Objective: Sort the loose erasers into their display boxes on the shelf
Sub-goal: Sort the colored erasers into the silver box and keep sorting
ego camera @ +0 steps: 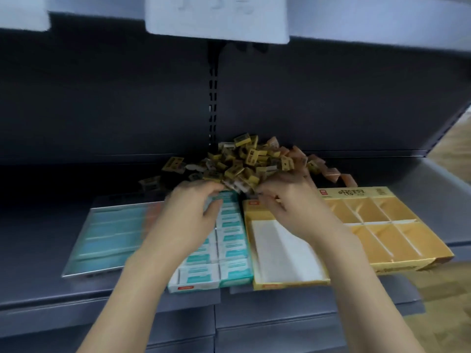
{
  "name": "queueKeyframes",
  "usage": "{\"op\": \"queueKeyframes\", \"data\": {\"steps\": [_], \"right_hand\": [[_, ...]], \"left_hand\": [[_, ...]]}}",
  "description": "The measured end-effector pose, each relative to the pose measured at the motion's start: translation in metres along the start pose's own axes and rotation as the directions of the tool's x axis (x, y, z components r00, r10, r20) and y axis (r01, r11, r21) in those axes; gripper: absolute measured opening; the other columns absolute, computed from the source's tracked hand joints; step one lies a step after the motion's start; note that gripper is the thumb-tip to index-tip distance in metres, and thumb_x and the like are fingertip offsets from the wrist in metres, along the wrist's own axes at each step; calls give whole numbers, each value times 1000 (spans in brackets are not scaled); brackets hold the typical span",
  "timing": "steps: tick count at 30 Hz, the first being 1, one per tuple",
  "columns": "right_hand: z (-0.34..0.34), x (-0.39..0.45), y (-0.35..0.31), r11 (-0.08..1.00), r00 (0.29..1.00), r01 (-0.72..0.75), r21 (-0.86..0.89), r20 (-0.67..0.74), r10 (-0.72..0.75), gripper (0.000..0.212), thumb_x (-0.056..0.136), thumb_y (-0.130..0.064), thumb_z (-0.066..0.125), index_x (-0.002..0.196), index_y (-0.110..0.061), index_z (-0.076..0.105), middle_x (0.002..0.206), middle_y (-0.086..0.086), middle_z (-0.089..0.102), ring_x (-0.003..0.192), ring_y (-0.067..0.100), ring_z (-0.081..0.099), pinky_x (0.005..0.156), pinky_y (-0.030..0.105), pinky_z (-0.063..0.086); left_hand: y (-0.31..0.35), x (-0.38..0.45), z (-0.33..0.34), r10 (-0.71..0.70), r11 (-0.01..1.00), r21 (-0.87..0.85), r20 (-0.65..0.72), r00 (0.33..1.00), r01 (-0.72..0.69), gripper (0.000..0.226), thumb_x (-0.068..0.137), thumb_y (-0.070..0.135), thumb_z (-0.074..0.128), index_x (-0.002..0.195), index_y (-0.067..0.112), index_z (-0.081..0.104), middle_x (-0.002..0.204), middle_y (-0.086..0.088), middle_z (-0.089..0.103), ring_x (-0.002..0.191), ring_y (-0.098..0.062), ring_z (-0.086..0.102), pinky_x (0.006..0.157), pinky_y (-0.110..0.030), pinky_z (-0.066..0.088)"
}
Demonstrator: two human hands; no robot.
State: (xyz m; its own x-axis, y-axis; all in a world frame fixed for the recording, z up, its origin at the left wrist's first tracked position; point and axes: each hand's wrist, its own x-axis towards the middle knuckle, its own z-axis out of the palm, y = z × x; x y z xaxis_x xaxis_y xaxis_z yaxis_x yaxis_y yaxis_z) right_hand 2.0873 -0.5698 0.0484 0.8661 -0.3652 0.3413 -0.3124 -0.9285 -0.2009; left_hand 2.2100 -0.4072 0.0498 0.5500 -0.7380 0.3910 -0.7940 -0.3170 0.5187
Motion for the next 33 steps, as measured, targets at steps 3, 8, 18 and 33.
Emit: {"op": "queueKeyframes", "data": {"steps": [3,8,18,33], "right_hand": [[-17,-10,38,997,998,-60,-40,-16,60,19,88,-26,54,98,-25,71,103,-1,67,101,28,56,82,39,41],[-29,-22,92,982,996,-93,-164,-16,92,18,88,-26,56,101,-29,69,107,-4,66,104,27,54,83,40,41],[-36,14,148,966,991,11,-259,130,23,41,88,-24,57,127,-35,52,138,-12,48,129,18,36,102,34,30],[-16,52,158,964,952,125,-234,302,-50,45,84,-30,66,127,-30,52,136,1,46,131,22,33,106,37,29]], "left_hand": [[24,14,21,54,998,22,43,998,-55,26,87,14,58,113,17,65,107,-3,68,103,-24,59,87,-38,47],[53,39,47,27,1000,9,52,998,-27,40,90,18,55,129,25,53,115,-3,64,104,-23,58,88,-41,47],[70,66,76,-97,985,154,100,990,81,43,95,25,45,138,28,40,128,1,56,113,-20,52,91,-34,45],[62,95,89,-260,931,294,126,957,215,29,81,38,66,104,24,55,104,3,62,97,-20,55,75,-30,41]]}}
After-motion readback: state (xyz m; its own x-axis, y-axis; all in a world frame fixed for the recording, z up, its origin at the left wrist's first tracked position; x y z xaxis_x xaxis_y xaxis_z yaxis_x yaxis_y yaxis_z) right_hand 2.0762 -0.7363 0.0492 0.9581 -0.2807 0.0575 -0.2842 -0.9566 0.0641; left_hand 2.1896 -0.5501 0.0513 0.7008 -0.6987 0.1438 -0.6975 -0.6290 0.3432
